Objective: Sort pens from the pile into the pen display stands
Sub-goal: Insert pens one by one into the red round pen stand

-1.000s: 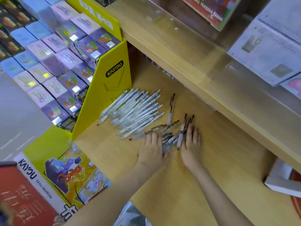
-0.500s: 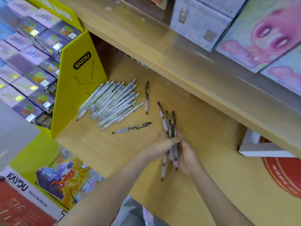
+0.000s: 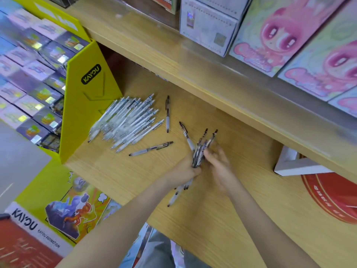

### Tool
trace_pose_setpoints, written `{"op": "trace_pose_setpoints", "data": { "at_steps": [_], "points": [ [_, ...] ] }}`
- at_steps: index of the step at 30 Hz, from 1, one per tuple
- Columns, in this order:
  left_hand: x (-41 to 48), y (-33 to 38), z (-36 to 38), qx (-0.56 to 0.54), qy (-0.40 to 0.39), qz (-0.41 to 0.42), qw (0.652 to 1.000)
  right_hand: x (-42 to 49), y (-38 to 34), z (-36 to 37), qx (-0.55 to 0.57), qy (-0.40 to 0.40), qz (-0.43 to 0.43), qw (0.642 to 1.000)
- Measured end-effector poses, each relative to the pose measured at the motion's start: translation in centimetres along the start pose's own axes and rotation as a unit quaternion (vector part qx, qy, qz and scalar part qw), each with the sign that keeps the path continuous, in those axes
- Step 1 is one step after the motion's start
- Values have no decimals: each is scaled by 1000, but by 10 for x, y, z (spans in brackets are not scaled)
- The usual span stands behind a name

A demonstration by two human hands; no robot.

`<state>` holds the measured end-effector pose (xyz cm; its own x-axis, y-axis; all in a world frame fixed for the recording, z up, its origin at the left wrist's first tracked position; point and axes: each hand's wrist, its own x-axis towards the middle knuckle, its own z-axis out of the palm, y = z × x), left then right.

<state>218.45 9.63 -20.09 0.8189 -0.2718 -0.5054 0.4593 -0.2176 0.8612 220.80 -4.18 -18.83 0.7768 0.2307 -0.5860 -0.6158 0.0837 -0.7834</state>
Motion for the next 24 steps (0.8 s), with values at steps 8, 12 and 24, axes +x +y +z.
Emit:
{"op": "trace_pose_setpoints", "data": {
  "at_steps": [8, 12, 24],
  "points": [
    [-7, 10, -14, 189, -18, -19, 982, 16, -13, 22, 106, 36, 20, 994],
    [-10, 7, -19, 228, -28, -49, 972, 17, -1, 20, 178, 56, 48, 981],
    [-31, 25, -41, 249, -44, -35, 967, -1, -36, 13, -256, 26, -143, 956]
  ]
}}
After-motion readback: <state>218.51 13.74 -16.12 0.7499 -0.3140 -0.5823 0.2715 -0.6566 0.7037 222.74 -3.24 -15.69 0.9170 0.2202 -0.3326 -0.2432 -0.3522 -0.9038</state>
